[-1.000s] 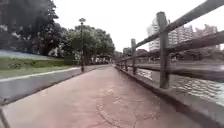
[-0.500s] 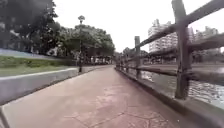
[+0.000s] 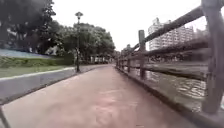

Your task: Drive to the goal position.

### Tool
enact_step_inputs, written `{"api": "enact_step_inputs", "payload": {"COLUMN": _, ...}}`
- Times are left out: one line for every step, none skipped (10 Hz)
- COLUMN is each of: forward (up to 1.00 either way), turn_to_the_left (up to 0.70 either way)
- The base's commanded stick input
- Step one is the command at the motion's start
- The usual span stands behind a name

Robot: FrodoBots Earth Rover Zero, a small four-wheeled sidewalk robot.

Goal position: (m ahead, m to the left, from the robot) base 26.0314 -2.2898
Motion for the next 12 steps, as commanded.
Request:
{"api": "enact_step_inputs", "payload": {"forward": 0.98, "turn_to_the_left": 0.06}}
{"api": "enact_step_inputs", "payload": {"forward": 0.98, "turn_to_the_left": 0.39}}
{"api": "enact_step_inputs", "payload": {"forward": 0.98, "turn_to_the_left": 0.36}}
{"api": "enact_step_inputs", "payload": {"forward": 0.98, "turn_to_the_left": 0.25}}
{"api": "enact_step_inputs", "payload": {"forward": 0.98, "turn_to_the_left": 0.0}}
{"api": "enact_step_inputs", "payload": {"forward": 0.98, "turn_to_the_left": 0.0}}
{"api": "enact_step_inputs", "payload": {"forward": 0.98, "turn_to_the_left": 0.0}}
{"api": "enact_step_inputs", "payload": {"forward": 0.98, "turn_to_the_left": 0.0}}
{"api": "enact_step_inputs", "payload": {"forward": 0.98, "turn_to_the_left": 0.0}}
{"api": "enact_step_inputs", "payload": {"forward": 0.98, "turn_to_the_left": 0.0}}
{"api": "enact_step_inputs", "payload": {"forward": 0.98, "turn_to_the_left": 0.0}}
{"api": "enact_step_inputs", "payload": {"forward": 0.98, "turn_to_the_left": 0.0}}
